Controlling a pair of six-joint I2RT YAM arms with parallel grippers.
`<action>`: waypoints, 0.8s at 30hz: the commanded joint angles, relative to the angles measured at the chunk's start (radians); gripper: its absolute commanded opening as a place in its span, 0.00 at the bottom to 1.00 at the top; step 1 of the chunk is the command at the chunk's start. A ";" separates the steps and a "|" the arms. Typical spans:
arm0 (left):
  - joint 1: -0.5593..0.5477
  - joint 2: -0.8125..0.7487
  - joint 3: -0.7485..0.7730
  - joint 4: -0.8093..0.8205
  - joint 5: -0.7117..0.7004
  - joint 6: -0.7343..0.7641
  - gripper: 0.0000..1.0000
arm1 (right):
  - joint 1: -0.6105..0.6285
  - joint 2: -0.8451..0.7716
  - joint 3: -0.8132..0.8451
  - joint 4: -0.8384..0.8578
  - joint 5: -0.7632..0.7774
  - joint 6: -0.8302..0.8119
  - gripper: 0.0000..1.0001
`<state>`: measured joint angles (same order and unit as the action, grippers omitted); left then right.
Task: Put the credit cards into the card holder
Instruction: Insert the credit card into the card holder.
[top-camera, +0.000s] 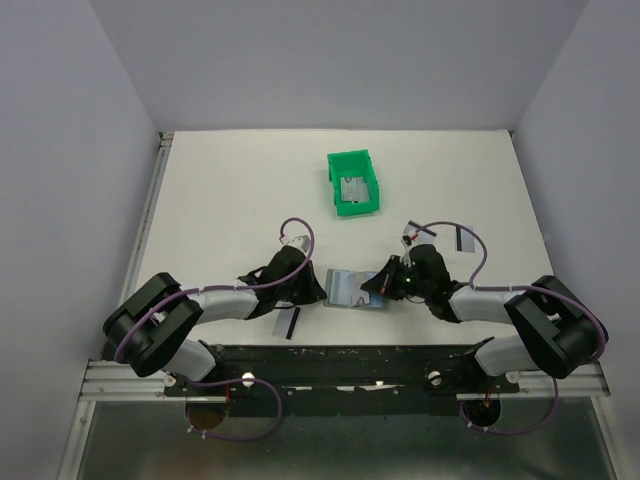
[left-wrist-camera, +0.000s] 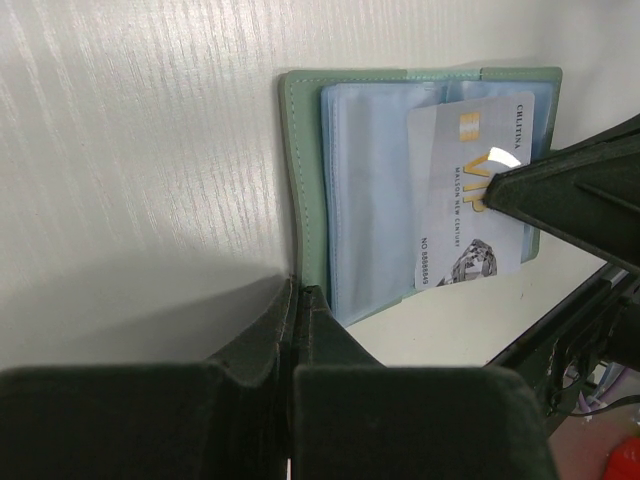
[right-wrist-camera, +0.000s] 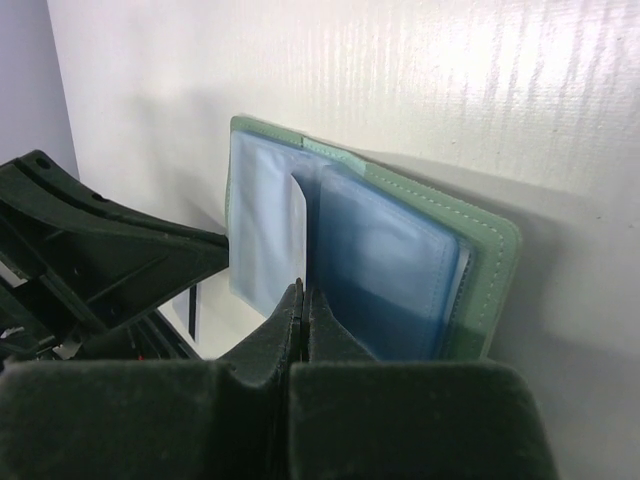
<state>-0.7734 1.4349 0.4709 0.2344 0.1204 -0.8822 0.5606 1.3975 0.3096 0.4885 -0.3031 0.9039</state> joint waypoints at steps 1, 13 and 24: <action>0.002 0.016 0.011 -0.056 -0.002 0.017 0.00 | -0.024 0.008 0.016 -0.044 0.065 -0.028 0.00; 0.002 0.015 0.012 -0.060 -0.004 0.017 0.00 | -0.036 0.078 0.034 0.030 0.029 -0.010 0.00; 0.002 0.025 0.021 -0.056 0.002 0.019 0.00 | -0.034 0.202 0.005 0.223 -0.086 0.020 0.00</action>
<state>-0.7734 1.4364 0.4789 0.2192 0.1204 -0.8818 0.5278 1.5391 0.3374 0.6388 -0.3523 0.9218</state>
